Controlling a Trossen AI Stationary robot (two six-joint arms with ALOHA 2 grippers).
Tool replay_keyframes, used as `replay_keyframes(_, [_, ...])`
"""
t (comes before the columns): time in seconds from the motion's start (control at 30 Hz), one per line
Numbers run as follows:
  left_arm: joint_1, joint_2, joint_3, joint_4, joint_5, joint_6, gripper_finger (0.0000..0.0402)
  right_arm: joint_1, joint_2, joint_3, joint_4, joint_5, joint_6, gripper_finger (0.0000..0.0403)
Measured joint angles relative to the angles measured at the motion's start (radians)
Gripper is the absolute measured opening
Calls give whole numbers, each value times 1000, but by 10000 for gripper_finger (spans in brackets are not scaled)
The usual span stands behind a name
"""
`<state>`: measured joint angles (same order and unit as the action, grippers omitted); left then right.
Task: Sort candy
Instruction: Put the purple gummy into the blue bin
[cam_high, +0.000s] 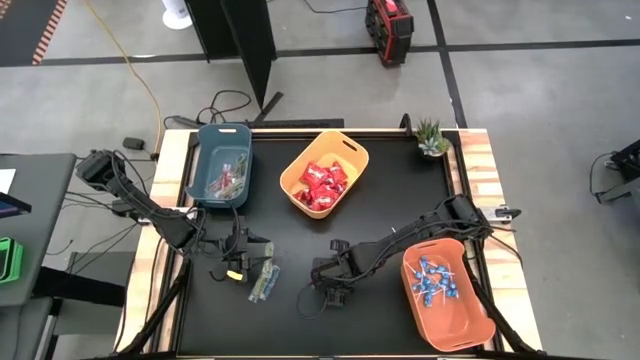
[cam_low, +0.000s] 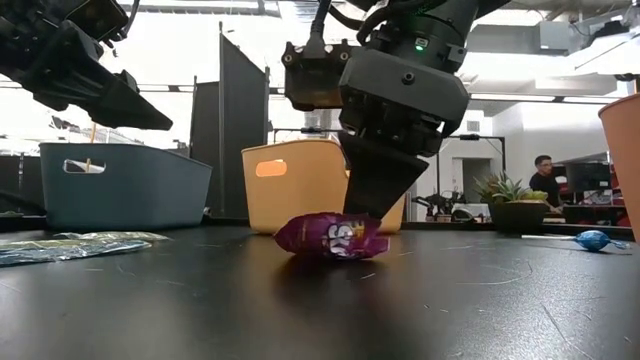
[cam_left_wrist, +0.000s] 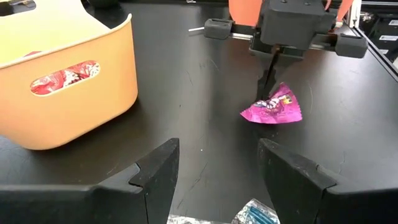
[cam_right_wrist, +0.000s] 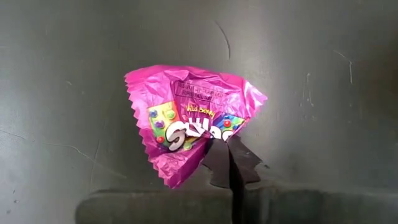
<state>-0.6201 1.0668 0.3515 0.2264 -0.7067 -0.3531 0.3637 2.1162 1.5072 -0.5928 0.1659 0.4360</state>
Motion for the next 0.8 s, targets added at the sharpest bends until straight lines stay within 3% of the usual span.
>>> replay_keyframes(0.43, [0,0,0,0,0,-2,212,23,0,9,20,40,-25,0])
replay_keyframes(0.8, [0,0,0,0,0,-2,212,27,-2,110,-9,96,-100,0])
